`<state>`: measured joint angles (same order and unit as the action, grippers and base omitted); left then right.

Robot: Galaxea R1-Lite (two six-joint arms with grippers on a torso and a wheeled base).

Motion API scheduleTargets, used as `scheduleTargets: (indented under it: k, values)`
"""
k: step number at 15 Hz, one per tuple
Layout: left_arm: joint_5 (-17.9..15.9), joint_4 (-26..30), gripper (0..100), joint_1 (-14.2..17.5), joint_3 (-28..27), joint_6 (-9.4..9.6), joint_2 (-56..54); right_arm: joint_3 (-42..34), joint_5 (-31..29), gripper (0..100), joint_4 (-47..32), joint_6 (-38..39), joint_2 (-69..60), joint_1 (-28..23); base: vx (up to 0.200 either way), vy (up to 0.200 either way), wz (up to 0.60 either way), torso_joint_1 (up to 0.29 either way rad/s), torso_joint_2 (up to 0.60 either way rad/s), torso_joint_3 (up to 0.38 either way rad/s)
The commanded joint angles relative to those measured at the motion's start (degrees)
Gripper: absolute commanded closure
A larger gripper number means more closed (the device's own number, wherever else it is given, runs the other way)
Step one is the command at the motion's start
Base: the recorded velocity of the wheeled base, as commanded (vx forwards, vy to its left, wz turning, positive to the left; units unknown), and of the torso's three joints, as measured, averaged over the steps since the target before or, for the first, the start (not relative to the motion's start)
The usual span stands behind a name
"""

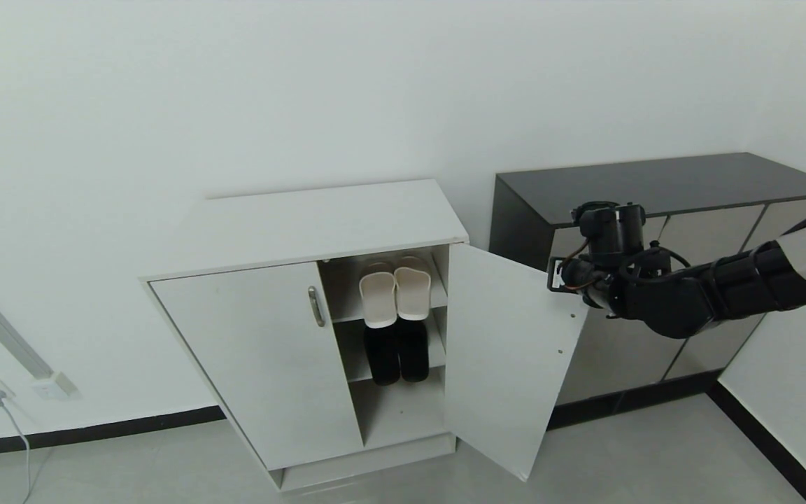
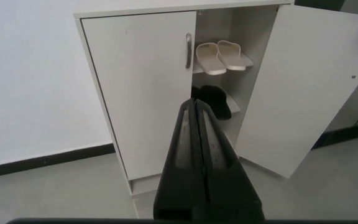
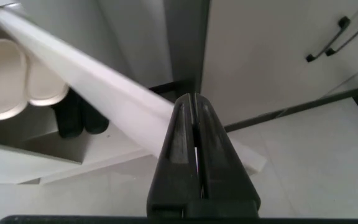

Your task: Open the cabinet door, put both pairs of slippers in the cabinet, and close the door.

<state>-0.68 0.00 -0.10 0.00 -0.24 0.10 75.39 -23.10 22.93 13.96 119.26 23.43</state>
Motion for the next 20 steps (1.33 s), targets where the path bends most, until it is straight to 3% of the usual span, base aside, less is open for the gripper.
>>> scheduleTargets:
  k: [1,16,20]
  values:
    - [0.0,0.0,100,0.0,0.0,-0.02,0.0,0.1,0.0,100,0.0,0.0,0.8,-0.2,0.0,0.0,0.0,0.0,0.0,0.0]
    - [0.0,0.0,100,0.0,0.0,-0.02,0.0,-0.2,-0.1,100,-0.2,-0.1,1.2,-0.1,0.0,0.0,0.0,0.0,0.0,0.0]
    - [0.0,0.0,100,0.0,0.0,-0.02,0.0,-3.1,-0.5,100,0.0,-0.1,-0.7,3.6,0.0,0.0,0.0,0.0,0.0,0.0]
